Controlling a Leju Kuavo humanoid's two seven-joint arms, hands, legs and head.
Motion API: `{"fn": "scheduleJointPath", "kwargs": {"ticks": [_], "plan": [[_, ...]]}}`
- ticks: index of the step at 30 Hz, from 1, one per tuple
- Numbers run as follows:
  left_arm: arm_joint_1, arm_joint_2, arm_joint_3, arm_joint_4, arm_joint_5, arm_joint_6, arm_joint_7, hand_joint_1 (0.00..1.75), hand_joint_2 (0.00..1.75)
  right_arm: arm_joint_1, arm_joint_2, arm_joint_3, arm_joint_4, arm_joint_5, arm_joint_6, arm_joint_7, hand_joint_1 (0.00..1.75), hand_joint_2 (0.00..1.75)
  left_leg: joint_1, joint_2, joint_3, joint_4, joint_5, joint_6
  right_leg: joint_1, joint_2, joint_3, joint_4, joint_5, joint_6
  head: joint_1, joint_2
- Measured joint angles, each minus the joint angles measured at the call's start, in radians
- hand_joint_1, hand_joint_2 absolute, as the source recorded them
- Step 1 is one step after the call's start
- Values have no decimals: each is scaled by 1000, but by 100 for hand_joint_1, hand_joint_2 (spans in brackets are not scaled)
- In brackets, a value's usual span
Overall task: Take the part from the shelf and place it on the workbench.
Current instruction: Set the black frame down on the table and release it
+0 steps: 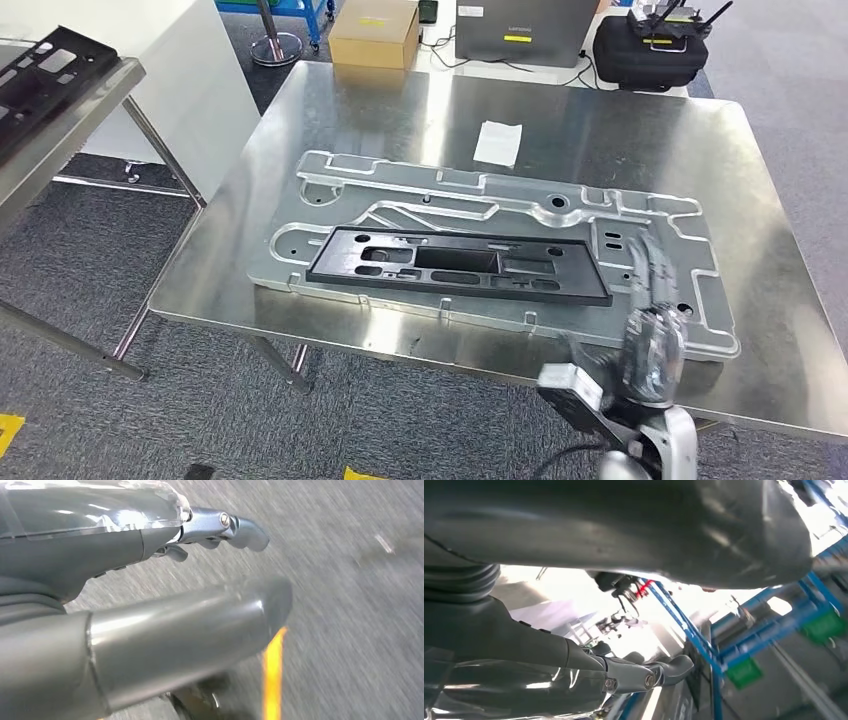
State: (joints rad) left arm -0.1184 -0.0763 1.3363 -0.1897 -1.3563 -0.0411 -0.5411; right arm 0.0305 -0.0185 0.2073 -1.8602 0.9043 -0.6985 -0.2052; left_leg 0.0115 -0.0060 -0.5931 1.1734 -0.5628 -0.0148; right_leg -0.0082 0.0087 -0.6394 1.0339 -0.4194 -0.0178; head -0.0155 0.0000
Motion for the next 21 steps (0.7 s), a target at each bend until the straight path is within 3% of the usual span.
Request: {"fn": "scheduleJointPath", "kwargs": {"ticks": [2,3,6,7,9,11,12,13,14,16,18,19,21], "plan": [[7,24,10,-11,-1,8,10,0,0,63,1,-55,-92,-83,-2,-86,0,0,-4,-3,59,-110,34,6,3,-10,-10,10,2,7,-2,0],[7,27,13,-13,-2,14,15,0,0,91,5,-84,-132,-124,-2,-126,0,0,-6,-5,71,-135,41,10,4,-14,-11,12,5,12,0,0],[19,28,21,-16,1,28,26,0,0,176,23,-174,-230,-260,-3,-214,0,0,-6,-5,63,-145,61,28,4,-15,-9,8,17,32,6,0],[21,28,24,-17,3,31,27,0,0,204,27,-198,-254,-301,-3,-229,0,0,-4,-2,56,-147,70,36,2,-12,-14,16,1,38,8,0],[21,28,31,-20,9,34,26,0,0,250,31,-233,-292,-363,-2,-247,0,0,-1,6,38,-150,91,48,0,-9,-38,85,-83,48,14,0],[21,28,35,-22,15,36,23,0,0,280,35,-251,-316,-393,-1,-258,0,0,-2,11,13,-149,111,52,-3,-9,-66,201,-179,54,18,0],[21,28,37,-23,17,36,21,0,0,293,37,-256,-323,-397,-1,-263,0,0,-3,13,-2,-149,121,52,-4,-9,-67,246,-199,56,18,0],[21,28,37,-23,18,37,19,0,0,307,41,-259,-329,-399,0,-267,0,0,-3,14,-16,-148,132,51,-4,-9,-53,264,-196,56,18,0],[20,28,38,-23,19,37,17,0,0,320,44,-261,-334,-399,3,-271,0,0,-3,15,-30,-147,142,49,-5,-9,-23,250,-176,55,18,0],[19,27,40,-24,22,37,13,0,0,342,52,-262,-343,-402,11,-277,0,0,-4,15,-51,-147,162,44,-3,-9,87,132,-135,45,18,0],[18,24,42,-23,28,37,11,0,0,362,59,-262,-352,-417,22,-282,0,0,-5,14,-60,-147,180,34,3,-9,189,-8,-140,33,18,0],[17,22,43,-23,31,37,11,0,0,374,63,-262,-357,-427,28,-286,0,0,-4,13,-61,-149,190,27,7,-9,214,-45,-147,27,20,0],[18,20,46,-23,37,37,11,0,0,400,72,-262,-361,-446,44,-295,0,0,-1,13,-61,-157,207,13,10,-10,210,-61,-134,16,24,0]]}}
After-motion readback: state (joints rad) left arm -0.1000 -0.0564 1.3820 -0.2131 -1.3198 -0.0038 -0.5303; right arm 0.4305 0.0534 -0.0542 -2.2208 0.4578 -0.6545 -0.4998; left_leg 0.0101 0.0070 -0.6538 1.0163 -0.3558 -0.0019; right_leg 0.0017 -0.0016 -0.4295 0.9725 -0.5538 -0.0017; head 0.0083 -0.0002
